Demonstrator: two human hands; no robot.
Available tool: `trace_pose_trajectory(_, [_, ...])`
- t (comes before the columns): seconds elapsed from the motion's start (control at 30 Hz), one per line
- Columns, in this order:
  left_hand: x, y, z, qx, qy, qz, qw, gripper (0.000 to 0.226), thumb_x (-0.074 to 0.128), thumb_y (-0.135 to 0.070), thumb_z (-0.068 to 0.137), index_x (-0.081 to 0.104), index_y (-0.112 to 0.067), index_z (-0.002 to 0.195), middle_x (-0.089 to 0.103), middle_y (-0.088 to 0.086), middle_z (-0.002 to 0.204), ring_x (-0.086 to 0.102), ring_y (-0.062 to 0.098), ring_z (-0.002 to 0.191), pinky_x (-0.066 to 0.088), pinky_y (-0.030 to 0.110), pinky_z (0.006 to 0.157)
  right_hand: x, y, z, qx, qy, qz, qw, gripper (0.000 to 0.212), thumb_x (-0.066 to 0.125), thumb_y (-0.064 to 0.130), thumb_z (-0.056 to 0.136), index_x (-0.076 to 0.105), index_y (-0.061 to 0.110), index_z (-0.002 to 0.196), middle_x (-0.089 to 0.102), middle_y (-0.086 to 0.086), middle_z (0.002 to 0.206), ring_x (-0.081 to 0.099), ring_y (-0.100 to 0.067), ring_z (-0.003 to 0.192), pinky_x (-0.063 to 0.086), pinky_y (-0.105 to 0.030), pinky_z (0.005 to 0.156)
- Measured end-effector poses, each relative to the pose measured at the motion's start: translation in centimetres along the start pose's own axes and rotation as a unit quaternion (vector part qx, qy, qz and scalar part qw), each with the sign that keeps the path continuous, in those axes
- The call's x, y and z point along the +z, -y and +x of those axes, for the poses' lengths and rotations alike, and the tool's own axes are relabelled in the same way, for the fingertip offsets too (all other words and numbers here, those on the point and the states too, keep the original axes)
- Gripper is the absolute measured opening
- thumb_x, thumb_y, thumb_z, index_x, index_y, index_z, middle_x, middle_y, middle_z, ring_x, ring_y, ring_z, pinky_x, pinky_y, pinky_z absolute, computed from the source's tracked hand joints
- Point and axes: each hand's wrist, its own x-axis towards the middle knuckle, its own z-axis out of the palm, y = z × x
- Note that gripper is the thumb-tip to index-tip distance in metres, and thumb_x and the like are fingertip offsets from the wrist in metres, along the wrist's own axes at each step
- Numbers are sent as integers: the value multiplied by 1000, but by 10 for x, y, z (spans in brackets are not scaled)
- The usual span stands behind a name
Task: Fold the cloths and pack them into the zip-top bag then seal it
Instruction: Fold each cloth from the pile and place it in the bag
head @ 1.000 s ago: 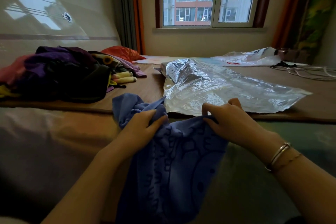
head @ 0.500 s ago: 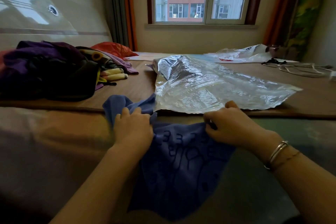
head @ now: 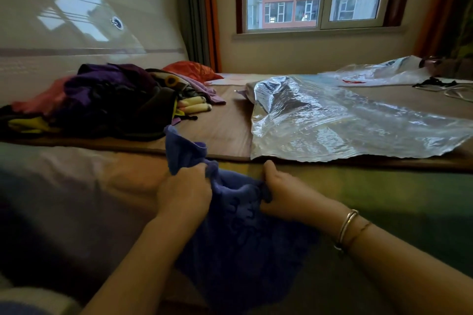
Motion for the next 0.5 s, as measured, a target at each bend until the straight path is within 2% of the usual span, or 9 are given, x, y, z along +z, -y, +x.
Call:
trace_pose_trajectory(0.07, [0, 1, -5, 144, -50, -66, 986, 24, 36, -29, 97, 59, -31, 90, 61, 1, 89, 57, 24, 81, 36, 31, 62, -7, -1, 0, 25, 26, 48, 998, 47, 67, 27, 80, 34, 8, 107, 60, -11, 103, 58, -26, 90, 41, -31, 65])
trace_pose_trajectory(0.13, [1, 2, -2, 253, -78, -114, 958, 21, 40, -32, 86, 58, -36, 76, 53, -6, 81, 53, 24, 82, 38, 35, 66, -21, -3, -5, 24, 34, 39, 998, 45, 68, 22, 80, 44, 5, 113, 58, -8, 102, 55, -20, 88, 40, -26, 60])
trace_pose_trajectory(0.2, [1, 1, 4, 304, -80, -144, 938, 29, 42, -38, 84, 69, -28, 84, 59, -4, 95, 55, 23, 91, 45, 43, 76, -37, -6, -15, -3, 8, 21, 1000, 32, 67, 17, 78, 58, 10, 108, 59, -2, 94, 55, -15, 82, 41, -23, 60])
trace_pose_trajectory(0.23, [-1, -2, 4, 322, -72, -162, 930, 32, 42, -40, 84, 71, -27, 89, 61, -3, 106, 56, 22, 101, 46, 42, 83, -44, -8, -22, -17, -12, 26, 999, 27, 67, 14, 76, 62, 14, 103, 59, 3, 86, 55, -10, 74, 41, -21, 59])
trace_pose_trajectory(0.3, [-6, -11, 1, 348, -37, -212, 913, 30, 44, -42, 88, 72, -30, 93, 57, -7, 126, 51, 12, 118, 43, 28, 93, -56, -12, -35, -50, -60, 41, 996, 24, 67, 12, 73, 65, 20, 96, 52, 12, 69, 49, -1, 62, 38, -16, 56])
trace_pose_trajectory(0.37, [-12, -23, -6, 354, 23, -279, 893, 20, 51, -37, 89, 72, -35, 90, 57, -8, 126, 51, 3, 119, 44, 16, 86, -65, -17, -47, -85, -105, 47, 990, 25, 67, 12, 73, 65, 25, 93, 45, 11, 60, 46, -2, 58, 36, -17, 57])
trace_pose_trajectory(0.43, [-18, -35, -13, 347, 97, -331, 872, 15, 58, -28, 91, 72, -34, 89, 65, -5, 117, 55, 4, 117, 49, 20, 88, -74, -20, -59, -105, -130, 75, 983, 26, 65, 11, 72, 67, 29, 90, 45, 4, 58, 47, -7, 57, 38, -21, 58])
trace_pose_trajectory(0.5, [-20, -45, -19, 350, 179, -368, 843, 14, 61, -16, 92, 74, -20, 91, 69, 0, 108, 62, 6, 105, 52, 25, 85, -80, -21, -70, -121, -149, 106, 976, 28, 60, 11, 69, 67, 31, 89, 46, 1, 60, 50, -11, 59, 44, -27, 63])
